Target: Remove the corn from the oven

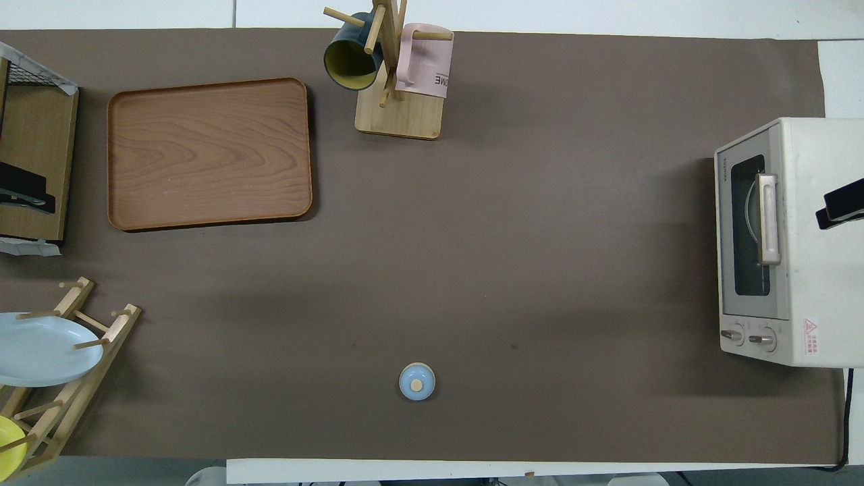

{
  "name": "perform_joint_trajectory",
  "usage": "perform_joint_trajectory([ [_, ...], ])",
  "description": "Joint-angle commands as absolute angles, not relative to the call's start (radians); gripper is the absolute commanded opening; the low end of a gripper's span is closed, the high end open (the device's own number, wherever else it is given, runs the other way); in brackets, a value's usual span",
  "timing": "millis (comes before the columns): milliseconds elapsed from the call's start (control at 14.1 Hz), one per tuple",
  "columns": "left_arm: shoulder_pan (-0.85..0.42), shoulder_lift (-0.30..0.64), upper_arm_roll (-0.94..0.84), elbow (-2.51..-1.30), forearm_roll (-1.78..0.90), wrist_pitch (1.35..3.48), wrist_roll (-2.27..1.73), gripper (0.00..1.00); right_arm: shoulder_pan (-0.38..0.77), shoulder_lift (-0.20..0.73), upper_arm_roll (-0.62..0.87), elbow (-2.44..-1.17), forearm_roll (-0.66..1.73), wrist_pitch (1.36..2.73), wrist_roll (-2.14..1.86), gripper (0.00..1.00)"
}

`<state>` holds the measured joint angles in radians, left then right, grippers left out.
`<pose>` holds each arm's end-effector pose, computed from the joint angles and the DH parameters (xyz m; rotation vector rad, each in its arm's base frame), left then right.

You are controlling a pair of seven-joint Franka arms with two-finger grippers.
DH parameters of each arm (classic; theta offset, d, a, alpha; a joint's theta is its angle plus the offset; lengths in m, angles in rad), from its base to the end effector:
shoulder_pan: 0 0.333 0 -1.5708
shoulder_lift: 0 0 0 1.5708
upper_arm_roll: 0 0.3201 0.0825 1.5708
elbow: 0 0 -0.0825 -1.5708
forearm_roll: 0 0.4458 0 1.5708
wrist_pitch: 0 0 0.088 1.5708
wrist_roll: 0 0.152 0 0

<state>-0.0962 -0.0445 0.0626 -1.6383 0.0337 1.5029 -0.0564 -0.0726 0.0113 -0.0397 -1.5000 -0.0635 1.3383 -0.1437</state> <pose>0.5895 -0.0139 0.5693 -3.1033 -0.0363 0.1390 0.5818 -0.0762 0.5965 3.0882 0.0341 -0.2781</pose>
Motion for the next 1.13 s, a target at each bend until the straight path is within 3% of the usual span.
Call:
perform_joint_trajectory([
  [0,-0.094,-0.057,0.060,-1.644,0.051,1.508,-0.052,1.00,-0.078,-0.005,-0.035,-1.519,-0.045,1.341,-0.133,1.00],
  [496,-0.094,-0.057,0.060,-1.644,0.051,1.508,-0.051,1.00,-0.078,-0.006,-0.032,-1.522,-0.043,1.388,-0.161,0.99],
  [567,-0.094,-0.057,0.060,-1.644,0.051,1.508,-0.052,1.00,-0.075,-0.008,-0.032,-1.535,-0.046,1.452,-0.163,0.78],
  [638,-0.094,-0.057,0.060,-1.644,0.051,1.508,-0.052,1.00,-0.077,-0.008,-0.032,-1.548,-0.048,1.480,-0.164,0.49],
  [709,-0.094,-0.057,0.060,-1.644,0.051,1.508,-0.051,1.00,-0.077,-0.008,-0.032,-1.575,-0.049,1.491,-0.167,0.28],
  [850,-0.094,-0.057,0.060,-1.644,0.051,1.508,-0.052,1.00,-0.074,-0.015,-0.031,-1.668,-0.063,1.605,-0.186,0.00],
  [1063,-0.094,-0.057,0.060,-1.644,0.051,1.508,-0.051,1.00,-0.075,0.012,-0.031,-1.770,-0.080,1.745,-0.193,0.00],
])
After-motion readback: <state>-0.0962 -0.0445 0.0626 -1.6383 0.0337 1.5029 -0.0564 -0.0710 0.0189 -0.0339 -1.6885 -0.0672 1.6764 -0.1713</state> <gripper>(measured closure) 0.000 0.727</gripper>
